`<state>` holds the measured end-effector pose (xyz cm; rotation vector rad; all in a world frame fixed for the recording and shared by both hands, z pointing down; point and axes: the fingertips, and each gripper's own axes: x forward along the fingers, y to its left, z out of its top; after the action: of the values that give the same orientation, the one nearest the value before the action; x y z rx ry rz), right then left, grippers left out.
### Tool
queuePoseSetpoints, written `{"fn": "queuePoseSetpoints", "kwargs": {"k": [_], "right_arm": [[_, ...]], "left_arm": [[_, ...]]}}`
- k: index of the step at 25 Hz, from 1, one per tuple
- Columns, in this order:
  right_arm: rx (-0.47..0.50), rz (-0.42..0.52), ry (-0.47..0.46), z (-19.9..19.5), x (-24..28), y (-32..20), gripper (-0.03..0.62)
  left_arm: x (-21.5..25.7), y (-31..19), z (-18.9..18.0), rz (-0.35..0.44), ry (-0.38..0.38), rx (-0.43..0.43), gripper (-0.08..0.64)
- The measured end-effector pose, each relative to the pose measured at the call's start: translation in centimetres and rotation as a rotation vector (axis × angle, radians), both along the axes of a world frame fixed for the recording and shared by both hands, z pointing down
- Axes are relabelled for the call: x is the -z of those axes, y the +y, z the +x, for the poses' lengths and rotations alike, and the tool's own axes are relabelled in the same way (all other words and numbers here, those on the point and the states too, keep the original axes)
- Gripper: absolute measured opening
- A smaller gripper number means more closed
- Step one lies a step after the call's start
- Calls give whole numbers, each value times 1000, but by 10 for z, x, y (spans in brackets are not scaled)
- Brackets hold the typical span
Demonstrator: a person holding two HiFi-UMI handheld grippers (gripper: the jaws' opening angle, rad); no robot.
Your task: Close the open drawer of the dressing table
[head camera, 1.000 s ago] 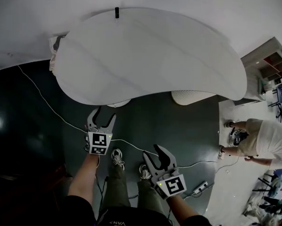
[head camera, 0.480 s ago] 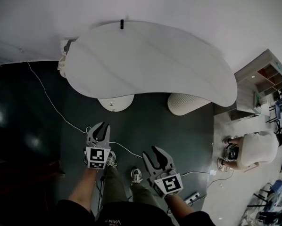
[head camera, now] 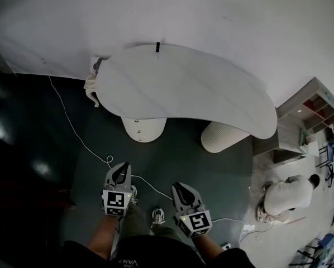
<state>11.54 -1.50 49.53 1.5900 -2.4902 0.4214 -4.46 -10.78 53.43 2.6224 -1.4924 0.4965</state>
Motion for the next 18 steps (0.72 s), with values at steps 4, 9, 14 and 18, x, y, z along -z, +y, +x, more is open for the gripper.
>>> {"fn": "queuePoseSetpoints", "kwargs": {"k": [4,9,14,18], "right_arm": [[23,23,12,-5,10,11,16],[31,37,4,-5,17,23,5],[62,34,20,-7,20,33,5],[77,27,18,-10,21,39,5]], "left_arm": [[17,27,-8,8,14,12,26],[38,61,2,37,0,-44,23],[54,88,8,33,6,-64,20],[64,109,9,17,20,-63,20]]}}
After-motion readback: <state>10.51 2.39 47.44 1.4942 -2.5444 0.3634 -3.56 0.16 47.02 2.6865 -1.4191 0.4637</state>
